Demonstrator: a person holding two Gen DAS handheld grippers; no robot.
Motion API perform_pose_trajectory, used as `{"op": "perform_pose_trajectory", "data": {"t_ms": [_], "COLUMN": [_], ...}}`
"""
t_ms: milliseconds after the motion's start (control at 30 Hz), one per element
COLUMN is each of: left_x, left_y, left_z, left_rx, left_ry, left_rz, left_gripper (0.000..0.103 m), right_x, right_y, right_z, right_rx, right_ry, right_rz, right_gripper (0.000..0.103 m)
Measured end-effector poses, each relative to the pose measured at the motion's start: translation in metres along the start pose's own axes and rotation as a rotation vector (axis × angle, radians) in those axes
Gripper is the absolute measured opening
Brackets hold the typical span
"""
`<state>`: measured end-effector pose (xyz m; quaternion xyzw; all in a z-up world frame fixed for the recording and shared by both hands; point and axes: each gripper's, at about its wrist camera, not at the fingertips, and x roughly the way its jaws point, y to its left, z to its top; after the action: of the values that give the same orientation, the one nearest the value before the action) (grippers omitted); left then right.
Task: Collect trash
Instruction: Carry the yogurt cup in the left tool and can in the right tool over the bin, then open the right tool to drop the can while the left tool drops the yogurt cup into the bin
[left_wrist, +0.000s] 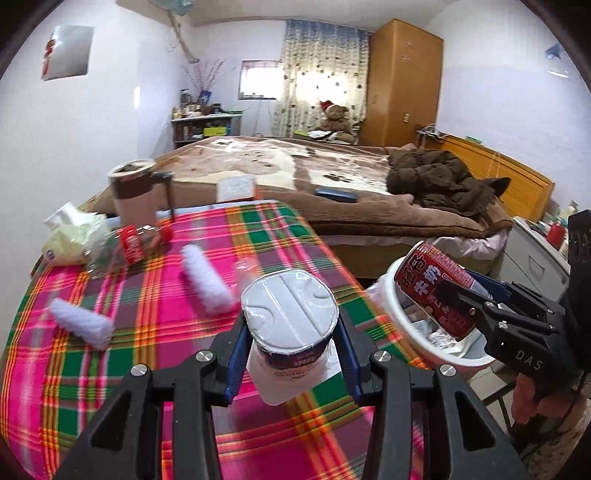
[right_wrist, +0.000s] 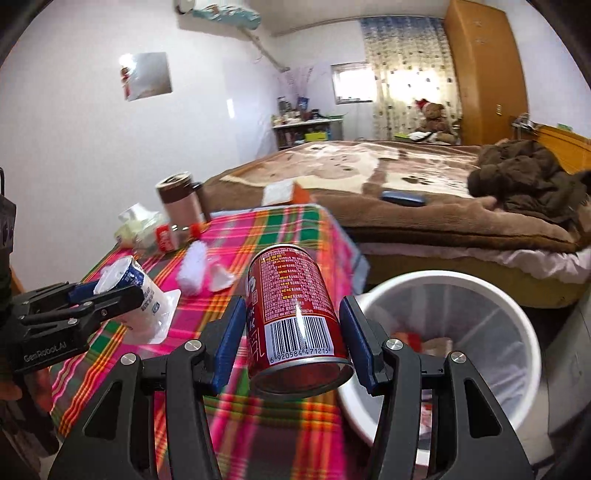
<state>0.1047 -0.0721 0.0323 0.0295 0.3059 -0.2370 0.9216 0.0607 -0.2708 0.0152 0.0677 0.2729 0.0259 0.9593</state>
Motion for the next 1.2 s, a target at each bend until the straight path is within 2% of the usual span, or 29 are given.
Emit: {"op": "perform_pose_trajectory", "data": {"t_ms": [467,633,833,967,1200], "left_x": [0.038,0.056,0.077,0.083,0.095], "left_y": [-0.075,-0.106,-0.128,-0.136,-0.145], "left_z": [0.027,0.031,0.031,0.030,0.031], "left_rx": [0.064,0.106,0.111,0.136,0.118], "left_ry": [0.005,0.027,0.061,0.070,0.093], "left_rz": [-0.147,-0.191,-0.214,-0.204,-0.217], "left_gripper": [0.045,0.045,0.045,0.045,0.046], "right_x": [-0.014,-0.010,-0.003,-0.001,0.008], "right_y": [-0.059,-0.081,-0.099,-0.107,-0.121], "right_z": [-0.003,-0.008,-0.015,-0.019,-0.023], "right_rx": [0.084,0.114,0.132,0.137,0.156], "right_ry": [-0.010,0.023,0.063,0.076,0.110], "right_rz": [-0.164,-0.221,-0.260,-0.277,-0.305], "right_gripper": [0.054,0.054,0.054,0.054,0.055]}}
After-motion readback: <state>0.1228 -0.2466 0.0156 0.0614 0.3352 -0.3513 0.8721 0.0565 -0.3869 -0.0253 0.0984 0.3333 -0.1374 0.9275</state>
